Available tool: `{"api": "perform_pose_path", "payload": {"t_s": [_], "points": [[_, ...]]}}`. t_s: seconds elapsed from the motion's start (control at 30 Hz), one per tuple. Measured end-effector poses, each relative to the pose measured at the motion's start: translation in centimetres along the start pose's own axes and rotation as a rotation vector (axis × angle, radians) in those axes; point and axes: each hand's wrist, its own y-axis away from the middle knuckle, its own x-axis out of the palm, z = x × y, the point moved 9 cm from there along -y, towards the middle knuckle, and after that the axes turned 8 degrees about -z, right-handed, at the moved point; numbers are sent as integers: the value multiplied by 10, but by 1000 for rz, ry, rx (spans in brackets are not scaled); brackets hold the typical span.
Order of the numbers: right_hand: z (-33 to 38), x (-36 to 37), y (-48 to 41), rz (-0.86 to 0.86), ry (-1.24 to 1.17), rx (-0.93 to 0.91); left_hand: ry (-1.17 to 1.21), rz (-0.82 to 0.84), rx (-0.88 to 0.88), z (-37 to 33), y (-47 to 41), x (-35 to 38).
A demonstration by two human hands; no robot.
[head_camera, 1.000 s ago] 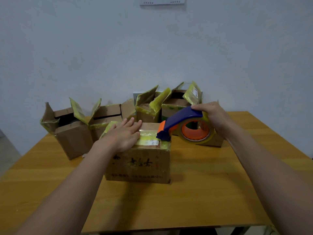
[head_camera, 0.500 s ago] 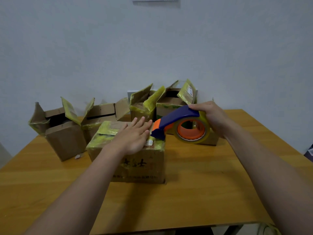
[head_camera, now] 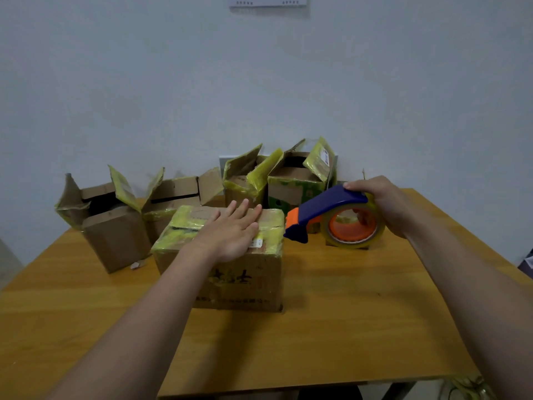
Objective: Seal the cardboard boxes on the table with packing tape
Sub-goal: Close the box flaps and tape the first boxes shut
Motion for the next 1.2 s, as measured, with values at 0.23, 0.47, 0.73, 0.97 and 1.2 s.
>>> {"api": "perform_pose_path", "payload": {"t_s": [0.23,0.47,0.73,0.97,1.2], "points": [[22,12,-10,37,123,-51,215,-184,-42,9,16,-32],[34,18,-18,19,188,-73,-160,-124,-278,59,58,-19],[35,17,-16,-25,228,-77,-159,-262,-199,34,64,-17],[34,15,-14,-39,209,-66,-125,-213,-59,-4,65,-20],[27,15,-11,-45,182,-47,-221,-164,85,-47,47,-11]]}}
